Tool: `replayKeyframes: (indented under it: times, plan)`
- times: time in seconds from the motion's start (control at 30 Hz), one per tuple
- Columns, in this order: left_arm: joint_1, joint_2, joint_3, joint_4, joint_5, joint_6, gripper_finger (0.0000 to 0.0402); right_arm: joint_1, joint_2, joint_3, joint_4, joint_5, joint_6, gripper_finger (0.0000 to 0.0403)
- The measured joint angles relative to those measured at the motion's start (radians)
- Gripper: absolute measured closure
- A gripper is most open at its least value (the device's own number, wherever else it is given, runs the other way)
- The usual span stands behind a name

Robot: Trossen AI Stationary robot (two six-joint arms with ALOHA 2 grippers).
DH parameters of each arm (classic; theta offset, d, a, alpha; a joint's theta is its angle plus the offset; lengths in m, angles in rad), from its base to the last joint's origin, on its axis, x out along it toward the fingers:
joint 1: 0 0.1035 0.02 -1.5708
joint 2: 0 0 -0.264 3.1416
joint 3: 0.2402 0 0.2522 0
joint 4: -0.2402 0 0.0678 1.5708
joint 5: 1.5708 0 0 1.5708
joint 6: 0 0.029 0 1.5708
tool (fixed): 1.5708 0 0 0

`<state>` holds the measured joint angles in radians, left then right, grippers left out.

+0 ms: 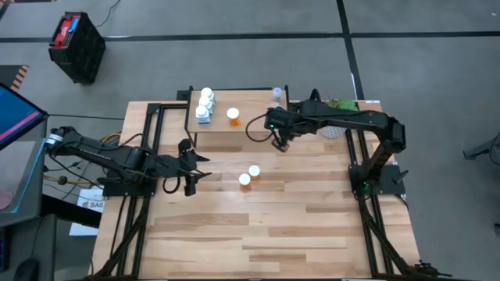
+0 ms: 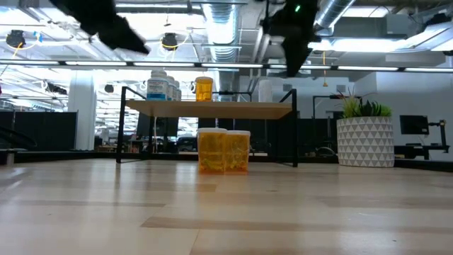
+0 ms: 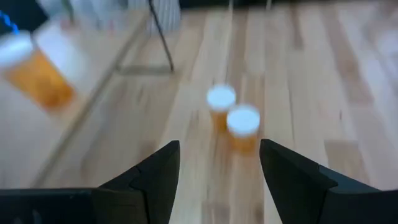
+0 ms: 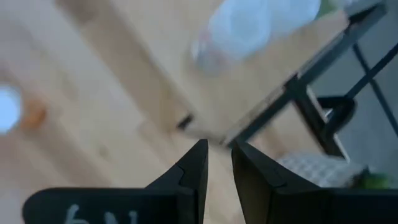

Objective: Pick and place medicine bottles onto shelf by color
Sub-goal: Adjust the pill bottles on the shelf

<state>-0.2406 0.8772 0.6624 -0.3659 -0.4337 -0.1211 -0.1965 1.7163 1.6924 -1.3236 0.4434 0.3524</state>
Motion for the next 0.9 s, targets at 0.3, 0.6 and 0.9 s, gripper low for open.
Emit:
replayKeyframes:
  times: [0.3,0.6,0.9]
  plan:
    - [0.182,0.044,0.032,0.158,0.038,0.124,0.0191,0.001,-0.123,0.037,-0.204,0.003,-0.222,0.0308]
    - [0.358,0.272,0.194,0.112,0.258,0.284,0.0191,-0.101,-0.290,0.035,-0.227,0.003,-0.170,0.0308]
    - [0.463,0.440,0.355,-0.031,0.427,0.440,0.0205,-0.096,-0.388,0.036,-0.243,-0.004,-0.064,0.0308]
